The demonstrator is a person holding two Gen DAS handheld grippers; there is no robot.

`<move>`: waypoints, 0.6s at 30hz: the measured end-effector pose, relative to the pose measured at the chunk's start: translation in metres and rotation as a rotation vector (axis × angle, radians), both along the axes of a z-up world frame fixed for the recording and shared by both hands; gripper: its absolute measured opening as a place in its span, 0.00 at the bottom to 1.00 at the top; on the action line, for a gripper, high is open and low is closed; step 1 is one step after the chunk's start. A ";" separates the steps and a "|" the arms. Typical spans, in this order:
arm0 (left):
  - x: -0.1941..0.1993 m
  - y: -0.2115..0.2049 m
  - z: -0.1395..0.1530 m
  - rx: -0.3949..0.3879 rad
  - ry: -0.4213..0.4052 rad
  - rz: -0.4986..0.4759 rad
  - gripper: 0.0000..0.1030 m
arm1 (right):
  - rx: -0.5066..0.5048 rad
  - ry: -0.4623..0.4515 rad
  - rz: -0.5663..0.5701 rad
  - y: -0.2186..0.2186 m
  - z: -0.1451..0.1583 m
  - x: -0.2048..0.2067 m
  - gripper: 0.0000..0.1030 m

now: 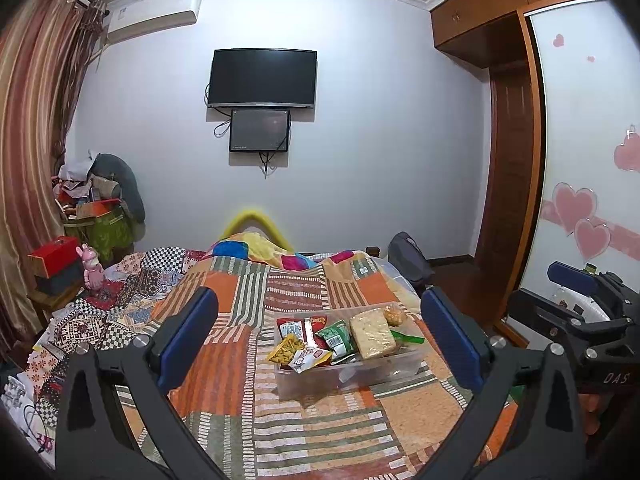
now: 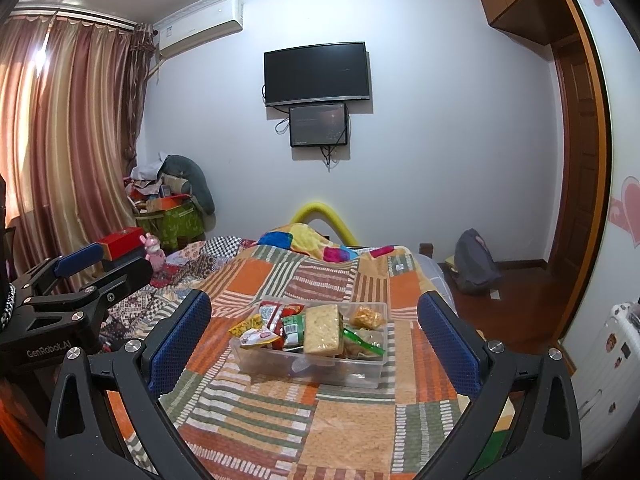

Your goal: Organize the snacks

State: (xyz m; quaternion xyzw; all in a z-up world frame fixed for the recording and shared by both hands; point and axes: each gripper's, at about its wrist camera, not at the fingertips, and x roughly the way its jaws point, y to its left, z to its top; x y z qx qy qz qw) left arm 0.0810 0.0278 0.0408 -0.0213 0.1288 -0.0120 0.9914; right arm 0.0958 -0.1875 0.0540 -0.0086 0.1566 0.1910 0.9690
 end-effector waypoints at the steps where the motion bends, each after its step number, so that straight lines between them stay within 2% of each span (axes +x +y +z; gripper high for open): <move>1: 0.000 0.000 0.000 -0.002 0.001 -0.001 1.00 | -0.001 0.000 0.000 0.000 0.001 0.000 1.00; 18: 0.002 0.001 -0.001 -0.006 0.002 -0.007 1.00 | -0.007 -0.001 0.003 0.003 0.001 0.000 1.00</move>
